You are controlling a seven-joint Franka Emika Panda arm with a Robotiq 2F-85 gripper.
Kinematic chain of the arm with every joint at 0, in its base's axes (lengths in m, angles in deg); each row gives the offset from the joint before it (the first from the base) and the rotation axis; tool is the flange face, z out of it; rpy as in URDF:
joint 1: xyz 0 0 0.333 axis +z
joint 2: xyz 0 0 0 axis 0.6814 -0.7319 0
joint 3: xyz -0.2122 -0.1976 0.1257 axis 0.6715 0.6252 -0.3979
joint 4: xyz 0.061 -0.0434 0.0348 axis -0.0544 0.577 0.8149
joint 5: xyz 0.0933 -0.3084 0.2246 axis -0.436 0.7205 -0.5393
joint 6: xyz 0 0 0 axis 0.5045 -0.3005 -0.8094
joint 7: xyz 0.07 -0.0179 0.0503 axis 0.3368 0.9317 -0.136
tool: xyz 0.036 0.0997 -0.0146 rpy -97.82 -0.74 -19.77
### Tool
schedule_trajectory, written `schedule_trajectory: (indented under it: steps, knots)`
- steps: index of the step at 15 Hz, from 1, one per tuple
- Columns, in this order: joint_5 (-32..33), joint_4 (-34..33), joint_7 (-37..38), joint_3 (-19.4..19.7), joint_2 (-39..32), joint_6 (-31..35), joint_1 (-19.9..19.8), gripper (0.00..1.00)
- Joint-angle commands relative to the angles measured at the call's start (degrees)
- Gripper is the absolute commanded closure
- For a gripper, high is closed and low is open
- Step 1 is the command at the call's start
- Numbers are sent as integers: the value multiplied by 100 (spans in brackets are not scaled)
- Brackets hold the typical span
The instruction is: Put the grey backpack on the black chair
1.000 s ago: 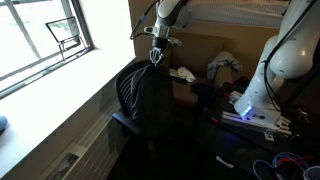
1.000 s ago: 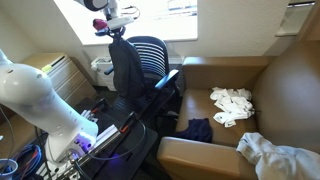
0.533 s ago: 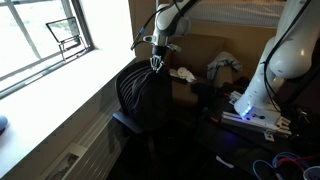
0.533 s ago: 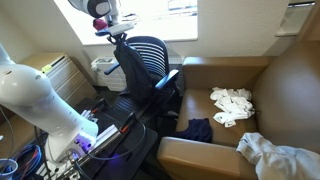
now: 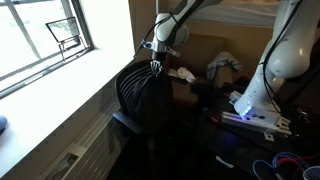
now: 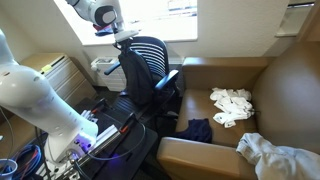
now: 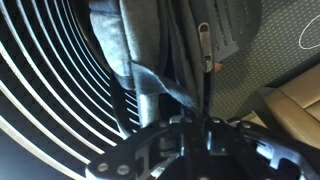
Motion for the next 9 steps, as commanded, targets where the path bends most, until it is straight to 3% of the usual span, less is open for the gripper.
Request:
schedule_trajectory:
  steps: [1,5,9]
  knots:
    - [427,-92,370,-144,-120,167,-191,98]
    - [1461,-801,1214,79,-554,811,-266,98]
    - [2595,-1985,2204,337,-1147,829,-243,98]
